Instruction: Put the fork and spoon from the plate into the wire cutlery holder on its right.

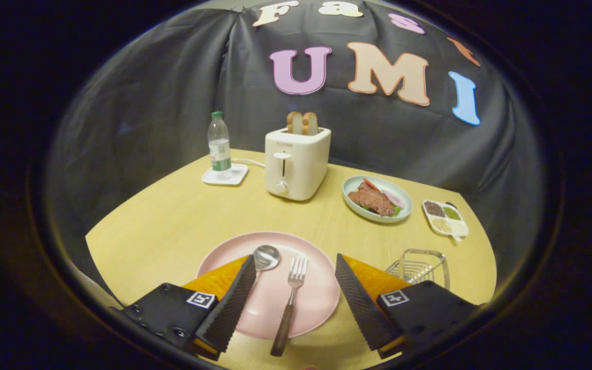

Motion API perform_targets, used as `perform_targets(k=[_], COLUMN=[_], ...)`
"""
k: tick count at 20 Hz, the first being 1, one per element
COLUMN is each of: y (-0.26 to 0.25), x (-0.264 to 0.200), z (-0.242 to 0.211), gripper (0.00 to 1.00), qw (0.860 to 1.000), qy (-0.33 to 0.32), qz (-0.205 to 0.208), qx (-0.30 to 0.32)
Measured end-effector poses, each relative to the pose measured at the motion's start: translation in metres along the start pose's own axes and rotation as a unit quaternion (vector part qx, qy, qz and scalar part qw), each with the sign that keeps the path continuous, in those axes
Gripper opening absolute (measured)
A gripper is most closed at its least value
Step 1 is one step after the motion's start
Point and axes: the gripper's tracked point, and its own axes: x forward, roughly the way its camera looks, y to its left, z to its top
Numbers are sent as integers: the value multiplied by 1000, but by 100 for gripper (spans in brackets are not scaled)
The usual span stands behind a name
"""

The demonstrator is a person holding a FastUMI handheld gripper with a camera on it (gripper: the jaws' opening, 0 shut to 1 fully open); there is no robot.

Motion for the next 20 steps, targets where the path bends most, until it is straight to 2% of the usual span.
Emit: perform_targets(k=[11,20], y=[-3,-1], x=[17,21], z=[-60,-77], gripper=[100,56], qw=[995,991], qy=[95,128], qz=[-7,-7], qx=[-27,-40])
